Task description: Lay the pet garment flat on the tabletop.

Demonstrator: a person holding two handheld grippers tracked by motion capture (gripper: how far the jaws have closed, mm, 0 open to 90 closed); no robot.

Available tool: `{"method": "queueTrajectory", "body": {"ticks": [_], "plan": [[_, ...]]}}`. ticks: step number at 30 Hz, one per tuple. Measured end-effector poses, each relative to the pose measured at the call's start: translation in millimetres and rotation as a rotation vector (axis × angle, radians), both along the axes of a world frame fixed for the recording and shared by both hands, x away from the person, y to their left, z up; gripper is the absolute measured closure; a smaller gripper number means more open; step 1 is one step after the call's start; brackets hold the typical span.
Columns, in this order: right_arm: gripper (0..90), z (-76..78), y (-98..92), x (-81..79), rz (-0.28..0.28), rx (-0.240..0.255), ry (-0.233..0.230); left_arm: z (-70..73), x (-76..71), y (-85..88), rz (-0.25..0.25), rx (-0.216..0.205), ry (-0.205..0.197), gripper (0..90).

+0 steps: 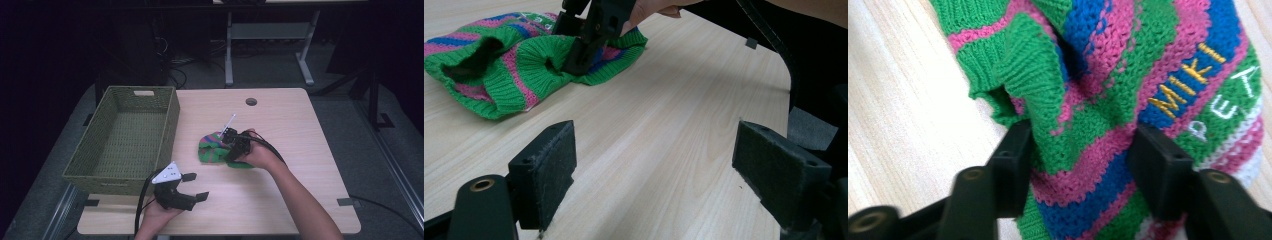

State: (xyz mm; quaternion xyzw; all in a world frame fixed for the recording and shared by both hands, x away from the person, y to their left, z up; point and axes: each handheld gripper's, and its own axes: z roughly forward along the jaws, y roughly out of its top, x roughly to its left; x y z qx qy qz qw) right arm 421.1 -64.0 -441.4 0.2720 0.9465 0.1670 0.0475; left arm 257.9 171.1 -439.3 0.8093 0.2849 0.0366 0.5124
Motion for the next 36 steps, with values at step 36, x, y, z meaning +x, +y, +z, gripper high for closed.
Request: {"method": "queueTrajectory", "body": {"ticks": [36], "plan": [[69.8, 43.5, -34.9, -3.1, -0.122, 0.24, 0.014, 0.8, -0.7, 2.9, 0.025, -0.01, -0.008, 17.6]]}}
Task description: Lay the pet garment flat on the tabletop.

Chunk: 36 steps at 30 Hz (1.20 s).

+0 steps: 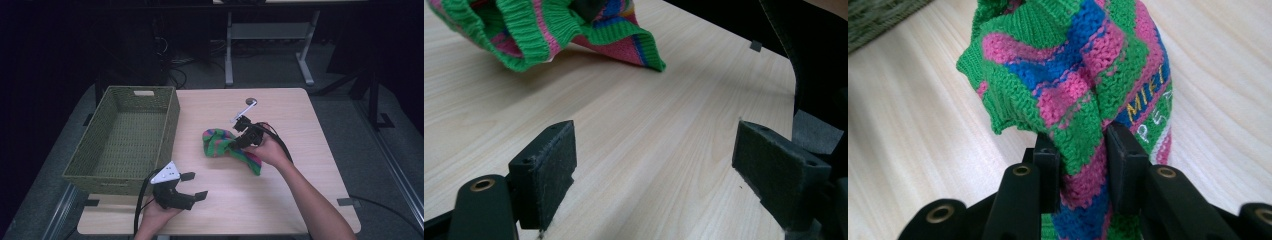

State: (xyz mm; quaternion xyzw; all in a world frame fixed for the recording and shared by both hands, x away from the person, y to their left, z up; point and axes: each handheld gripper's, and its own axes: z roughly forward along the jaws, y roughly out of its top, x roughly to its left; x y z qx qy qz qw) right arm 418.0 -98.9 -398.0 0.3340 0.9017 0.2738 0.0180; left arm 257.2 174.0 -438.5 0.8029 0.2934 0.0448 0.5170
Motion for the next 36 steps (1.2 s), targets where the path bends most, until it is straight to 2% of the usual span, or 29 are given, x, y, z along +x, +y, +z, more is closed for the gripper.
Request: {"method": "queueTrajectory", "body": {"ticks": [3, 7, 12, 13, 15, 16, 19, 22, 26, 36], "plan": [[69.8, 4.5, -2.0, -3.1, 0.004, 0.006, -0.007, 0.5, -0.2, 1.1, 0.002, -0.002, -0.005, 17.6], [69.8, 20.4, -8.1, -13.6, 0.014, 0.042, -0.02, 0.6, 0.1, 2.2, 0.006, -0.008, -0.009, 17.6], [69.7, 33.1, -12.1, -24.1, 0.021, 0.051, -0.041, 1.8, -1.4, 2.3, 0.005, -0.017, -0.019, 17.6], [69.7, 40.9, -14.5, -31.3, 0.026, 0.06, -0.051, 2.0, -1.5, 2.5, 0.005, -0.014, -0.021, 17.6], [69.7, 43.4, -15.3, -33.8, 0.028, 0.064, -0.053, 2.2, -2.0, 2.7, 0.005, -0.015, -0.02, 17.6], [69.7, 50.1, -17.5, -42.0, 0.038, 0.073, -0.065, 2.4, -2.1, 3.0, 0.004, -0.017, -0.021, 17.6], [69.6, 54.8, -18.8, -49.0, 0.044, 0.075, -0.073, 2.6, -2.2, 3.2, 0.006, -0.016, -0.022, 17.6], [69.5, 62.9, -24.1, -64.2, 0.062, 0.085, -0.094, 3.1, -2.7, 3.0, 0.005, -0.014, -0.028, 17.6], [69.5, 66.0, -32.1, -74.2, 0.058, 0.107, -0.088, 3.2, -3.4, 2.6, 0.008, -0.02, -0.029, 17.6], [69.3, 64.6, -42.5, -96.4, 0.063, 0.121, -0.098, 4.5, -6.1, 4.7, 0.017, -0.027, -0.035, 17.6]]}}
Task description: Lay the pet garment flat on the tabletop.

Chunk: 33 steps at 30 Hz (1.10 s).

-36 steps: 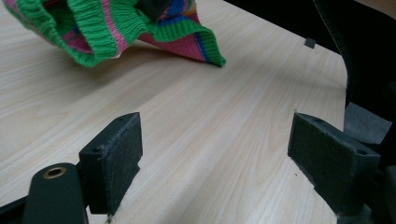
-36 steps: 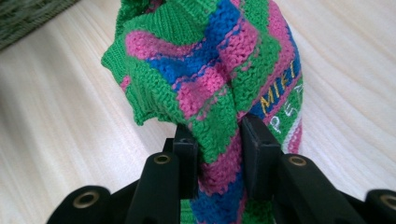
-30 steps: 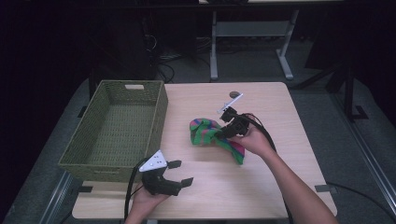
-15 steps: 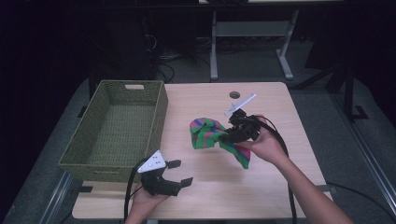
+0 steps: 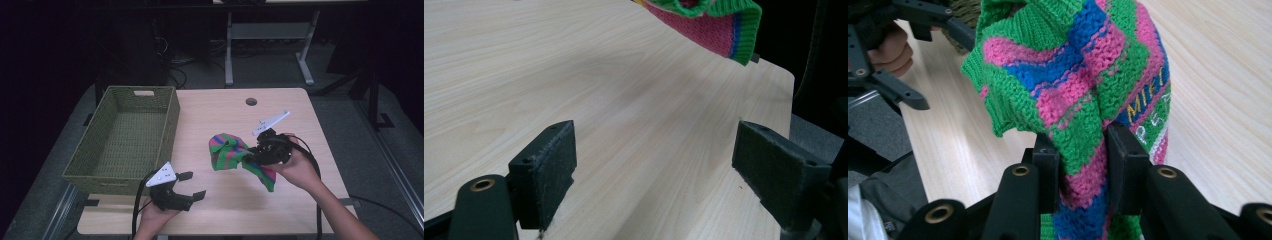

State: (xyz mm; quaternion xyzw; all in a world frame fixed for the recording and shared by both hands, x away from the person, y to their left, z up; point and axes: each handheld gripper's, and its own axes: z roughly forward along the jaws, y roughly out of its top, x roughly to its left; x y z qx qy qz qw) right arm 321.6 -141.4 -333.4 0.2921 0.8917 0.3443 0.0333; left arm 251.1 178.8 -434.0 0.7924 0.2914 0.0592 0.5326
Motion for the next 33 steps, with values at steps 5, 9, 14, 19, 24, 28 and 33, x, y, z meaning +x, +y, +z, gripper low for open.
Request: {"method": "queueTrajectory", "body": {"ticks": [5, 9, 14, 19, 24, 28, 33], "plan": [[69.2, -4.3, -1.6, -6.3, 0.006, 0.019, 0.005, 0.1, -0.2, -0.2, 0.004, -0.004, 0.001, 17.6], [69.3, -15.7, 0.4, -10.5, 0.014, 0.011, 0.017, 0.1, -0.5, 0.7, 0.003, -0.005, -0.002, 17.6], [69.1, -35.8, 9.1, -10.8, 0.023, -0.018, 0.047, 0.4, 0.0, 1.5, 0.005, -0.017, 0.002, 17.6], [69.1, -48.4, 17.0, -10.0, 0.028, -0.025, 0.071, 0.2, 0.6, 2.1, 0.008, -0.024, 0.008, 17.6], [69.0, -62.6, 25.9, -8.0, 0.026, -0.05, 0.112, 0.0, 0.9, 2.8, 0.003, -0.015, 0.005, 17.6], [68.6, -78.0, 37.9, -6.5, 0.029, -0.091, 0.13, -0.1, 1.5, 4.8, 0.011, -0.02, 0.009, 17.6], [65.1, -87.8, 47.8, -10.3, 0.024, -0.123, 0.141, 0.7, 0.6, 5.7, 0.015, -0.025, 0.007, 17.6]]}}
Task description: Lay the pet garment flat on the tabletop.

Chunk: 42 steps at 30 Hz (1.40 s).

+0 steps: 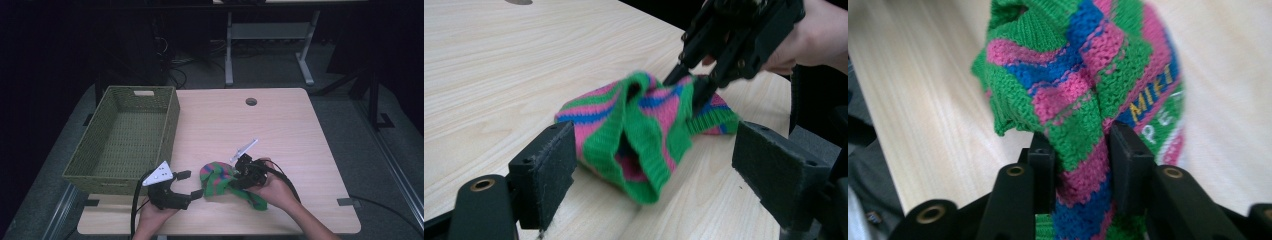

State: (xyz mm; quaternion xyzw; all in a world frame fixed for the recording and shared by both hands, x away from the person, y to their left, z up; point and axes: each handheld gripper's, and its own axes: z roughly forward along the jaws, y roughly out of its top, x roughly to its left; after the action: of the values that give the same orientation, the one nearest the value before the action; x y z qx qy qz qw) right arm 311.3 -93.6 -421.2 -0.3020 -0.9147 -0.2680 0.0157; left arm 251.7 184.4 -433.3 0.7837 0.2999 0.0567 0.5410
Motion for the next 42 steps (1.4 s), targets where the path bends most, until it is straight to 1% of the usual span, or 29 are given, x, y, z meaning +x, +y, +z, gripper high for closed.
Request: {"method": "queueTrajectory", "body": {"ticks": [1, 5, 6, 7, 8, 9, 10, 11, 13, 14, 15, 18, 22, 23, 24, 25, 26, 29, 31, 32, 33, 34, 35, 37, 38, 40, 42], "plan": [[63.6, -2.1, 1.6, -0.9, 0.008, -0.006, 0.008, 0.1, -0.1, -0.1, 0.0, -0.001, 0.0, 17.6], [55.9, -7.7, 5.2, -5.2, 0.035, -0.024, 0.012, -0.4, 0.3, -0.7, -0.005, 0.005, 0.001, 17.6], [55.9, -7.7, 5.2, -5.2, 0.035, -0.024, 0.012, -0.4, 0.3, -0.7, -0.005, 0.005, 0.001, 17.6], [49.8, -9.7, 4.9, -6.2, 0.057, -0.024, 0.013, -0.3, 0.2, -0.9, -0.005, 0.004, 0.0, 17.6], [47.7, -9.4, 4.3, -6.7, 0.065, -0.026, 0.015, -0.3, 0.2, -0.9, -0.005, 0.004, 0.0, 17.6], [47.7, -9.4, 4.3, -6.7, 0.065, -0.026, 0.015, -0.3, 0.3, -0.7, -0.006, 0.006, 0.001, 17.6], [45.2, -8.5, 3.3, -7.2, 0.071, -0.026, 0.016, -0.5, 0.5, -0.3, -0.005, 0.008, 0.003, 17.6], [40.9, -5.5, 0.5, -8.0, 0.082, -0.021, 0.026, -0.4, 0.8, 0.6, -0.002, 0.001, 0.005, 17.6], [38.1, -1.9, -3.0, -9.5, 0.092, -0.021, 0.025, -0.2, 1.2, 1.6, -0.001, 0.002, 0.004, 17.6], [38.1, -1.9, -3.0, -9.5, 0.092, -0.021, 0.025, -0.2, 1.2, 1.6, -0.001, 0.002, 0.004, 17.6], [36.5, 2.3, -7.6, -11.1, 0.09, -0.013, 0.022, -0.1, 1.3, 1.8, -0.001, 0.0, 0.004, 17.6], [35.8, 7.5, -11.6, -12.6, 0.095, -0.004, 0.006, -0.2, 1.1, 0.9, -0.003, 0.001, 0.004, 17.6], [37.2, 17.6, -10.4, -14.8, 0.121, 0.019, -0.028, -0.2, 0.9, -0.4, -0.001, 0.003, 0.002, 17.6], [39.7, 20.9, -8.1, -16.0, 0.138, 0.024, -0.04, -0.3, 1.0, -0.4, -0.002, 0.003, 0.001, 17.6], [41.1, 22.9, -6.5, -16.9, 0.147, 0.028, -0.042, -0.3, 1.0, -0.4, -0.002, 0.003, 0.001, 17.6], [41.1, 22.9, -6.5, -16.9, 0.147, 0.028, -0.042, -0.4, 1.2, -0.3, -0.003, 0.005, -0.001, 17.6], [42.2, 28.0, -0.5, -18.2, 0.177, 0.037, -0.049, -0.3, 1.4, 0.1, -0.003, 0.005, -0.002, 17.6], [44.2, 32.3, 7.3, -19.6, 0.204, 0.035, -0.068, 0.1, 1.5, 1.3, -0.004, 0.003, -0.008, 17.6], [45.6, 33.6, 12.0, -19.1, 0.216, 0.044, -0.073, 0.2, 1.3, 1.7, -0.004, 0.003, -0.008, 17.6], [45.6, 33.6, 12.0, -19.1, 0.216, 0.044, -0.073, 0.2, 1.3, 1.7, -0.004, 0.003, -0.008, 17.6], [47.2, 33.4, 17.1, -17.3, 0.233, 0.042, -0.071, 0.3, 1.4, 1.9, -0.004, 0.005, -0.008, 17.6], [47.2, 33.4, 17.1, -17.3, 0.233, 0.042, -0.071, 0.3, 1.4, 2.0, -0.004, 0.006, -0.009, 17.6], [48.4, 32.3, 21.3, -15.2, 0.236, 0.031, -0.074, 0.6, 1.3, 2.5, -0.003, 0.006, -0.012, 17.6], [48.9, 31.8, 22.7, -14.3, 0.237, 0.033, -0.066, 0.7, 1.1, 2.8, -0.001, 0.005, -0.01, 17.6], [49.5, 29.9, 26.6, -12.3, 0.242, 0.025, -0.064, 0.5, 1.3, 3.1, -0.001, 0.006, -0.01, 17.6], [50.0, 28.9, 28.3, -11.4, 0.246, 0.018, -0.063, 0.6, 1.4, 3.3, 0.0, 0.006, -0.008, 17.6], [51.3, 26.5, 32.9, -10.7, 0.251, -0.001, -0.086, 0.4, 1.2, 2.6, 0.002, 0.006, -0.005, 17.6]]}}
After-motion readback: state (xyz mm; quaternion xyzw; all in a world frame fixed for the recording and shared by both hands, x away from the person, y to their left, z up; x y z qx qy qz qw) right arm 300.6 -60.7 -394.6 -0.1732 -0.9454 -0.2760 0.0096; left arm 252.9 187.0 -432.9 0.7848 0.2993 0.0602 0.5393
